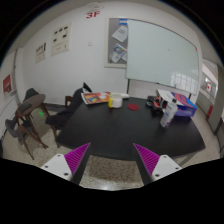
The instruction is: Pour water
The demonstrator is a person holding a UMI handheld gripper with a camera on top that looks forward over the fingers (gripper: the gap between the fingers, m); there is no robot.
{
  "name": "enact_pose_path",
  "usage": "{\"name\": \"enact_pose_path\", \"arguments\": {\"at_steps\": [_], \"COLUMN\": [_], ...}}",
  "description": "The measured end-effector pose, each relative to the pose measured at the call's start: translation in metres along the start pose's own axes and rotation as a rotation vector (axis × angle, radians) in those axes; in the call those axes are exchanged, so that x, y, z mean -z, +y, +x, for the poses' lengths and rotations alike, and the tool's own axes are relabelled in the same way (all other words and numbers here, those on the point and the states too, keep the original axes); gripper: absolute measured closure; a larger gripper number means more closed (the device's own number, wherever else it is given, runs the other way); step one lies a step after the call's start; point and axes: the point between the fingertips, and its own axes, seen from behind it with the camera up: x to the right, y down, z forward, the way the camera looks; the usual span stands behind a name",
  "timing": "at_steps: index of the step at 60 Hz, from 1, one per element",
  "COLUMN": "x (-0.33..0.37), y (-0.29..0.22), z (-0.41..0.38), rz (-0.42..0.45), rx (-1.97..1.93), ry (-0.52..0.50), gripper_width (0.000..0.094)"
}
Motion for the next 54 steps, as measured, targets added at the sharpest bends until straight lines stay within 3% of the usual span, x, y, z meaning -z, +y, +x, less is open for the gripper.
{"name": "enact_pose_path", "arguments": {"at_steps": [14,27,42,51,54], "x": [-0.103,-0.194,-0.27,-0.296,-0.298], "y": [0.03,-0.01,-0.066,-0.08,-0.084], "z": [0.176,0.298,0.354,0.358,0.362], "rz": [0.008,0.093,0.188,0.215,0.237], "rx": [-0.025,-0.087,-0.107,-0.088,-0.078], "ry": [0.128,0.189,0.169,0.169,0.185], "gripper_width": [0.0089,0.0095,0.01,0.0222,0.0386]}}
